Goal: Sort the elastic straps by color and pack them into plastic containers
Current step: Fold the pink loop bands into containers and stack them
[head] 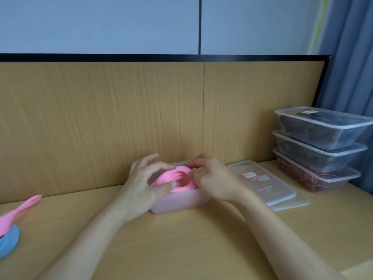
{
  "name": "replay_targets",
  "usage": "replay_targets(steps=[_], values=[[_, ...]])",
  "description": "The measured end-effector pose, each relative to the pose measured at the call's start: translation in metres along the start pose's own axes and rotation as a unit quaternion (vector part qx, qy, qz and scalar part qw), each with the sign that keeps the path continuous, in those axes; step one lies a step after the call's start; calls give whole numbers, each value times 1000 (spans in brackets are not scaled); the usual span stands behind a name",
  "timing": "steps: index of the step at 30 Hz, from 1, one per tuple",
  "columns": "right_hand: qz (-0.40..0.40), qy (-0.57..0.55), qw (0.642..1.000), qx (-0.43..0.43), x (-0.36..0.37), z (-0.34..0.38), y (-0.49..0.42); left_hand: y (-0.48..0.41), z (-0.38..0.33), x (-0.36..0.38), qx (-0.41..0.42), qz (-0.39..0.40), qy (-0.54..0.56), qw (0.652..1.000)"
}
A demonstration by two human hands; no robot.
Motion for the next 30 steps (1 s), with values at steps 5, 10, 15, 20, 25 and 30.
replay_targets(steps=[5,10,15,20,25,30], values=[[-178,4,981,79,-42,-17,-1,-2,3,1,-17,11,23,1000],[-149,239,914,292,-73,-66,16,-3,5,2,-15,9,35,999],[-8,243,885,398,-68,-98,23,-2,5,2,-16,4,33,999],[-5,249,877,410,-63,-106,21,-1,4,2,-9,7,34,999],[-38,252,882,396,-64,-101,20,-1,5,1,-8,5,34,999],[-53,240,895,373,-68,-88,21,-3,5,1,-3,11,37,999]])
Point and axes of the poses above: each hand's wrist, its own y-axis away from the middle knuckle, its own x-axis out of the palm, z = x × y, the point moved 5 cm from there along -y, towards the middle knuckle, and after that the axes turned 4 degrees about y, right-handed, at the moved point
